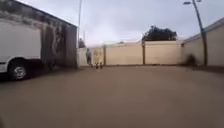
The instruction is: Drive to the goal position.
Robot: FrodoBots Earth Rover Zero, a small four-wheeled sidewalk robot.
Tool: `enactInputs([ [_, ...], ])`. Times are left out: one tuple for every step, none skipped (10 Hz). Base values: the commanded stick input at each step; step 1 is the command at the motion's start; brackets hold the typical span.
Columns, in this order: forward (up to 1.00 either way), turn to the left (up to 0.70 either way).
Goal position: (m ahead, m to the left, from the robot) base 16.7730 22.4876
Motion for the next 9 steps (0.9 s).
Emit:
enactInputs([
  [0.5, 0.0],
  [0.5, 0.0],
  [0.5, 0.0],
  [0.5, 0.0],
  [0.5, 0.0],
  [0.5, 0.0],
  [0.5, 0.0],
  [0.5, 0.0],
  [0.5, 0.0],
])
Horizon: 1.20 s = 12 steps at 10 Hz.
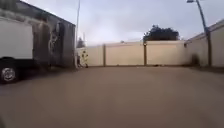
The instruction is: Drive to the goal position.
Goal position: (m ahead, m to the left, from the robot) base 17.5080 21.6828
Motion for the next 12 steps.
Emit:
enactInputs([
  [0.5, 0.0],
  [0.5, 0.0],
  [0.5, 0.0],
  [0.5, 0.0],
  [0.5, 0.0],
  [0.5, 0.0],
  [0.5, 0.0],
  [0.5, 0.0],
  [0.5, 0.0],
  [0.5, 0.0],
  [0.5, 0.0],
  [0.5, 0.0],
])
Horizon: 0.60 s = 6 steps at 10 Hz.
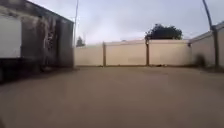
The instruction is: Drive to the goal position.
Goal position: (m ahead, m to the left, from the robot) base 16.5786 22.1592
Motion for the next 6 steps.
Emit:
enactInputs([
  [0.5, 0.0],
  [0.5, 0.0],
  [0.5, 0.0],
  [0.5, 0.0],
  [0.36, 0.0],
  [0.0, 0.0],
])
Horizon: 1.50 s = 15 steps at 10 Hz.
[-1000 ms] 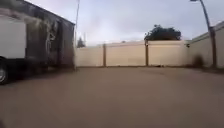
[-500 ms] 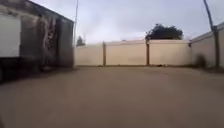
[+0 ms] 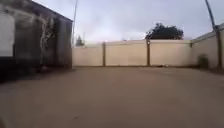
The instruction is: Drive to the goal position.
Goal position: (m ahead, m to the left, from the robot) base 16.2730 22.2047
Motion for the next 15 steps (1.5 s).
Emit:
enactInputs([
  [0.0, 0.0],
  [0.0, 0.0],
  [0.03, 0.0],
  [0.19, 0.0],
  [0.47, 0.0],
  [0.5, 0.0],
  [0.5, 0.0],
  [0.5, 0.0],
  [0.5, 0.0],
  [0.5, 0.0],
  [0.5, 0.0],
  [0.5, 0.0],
  [0.5, 0.0],
  [0.5, 0.0],
  [0.5, 0.0],
])
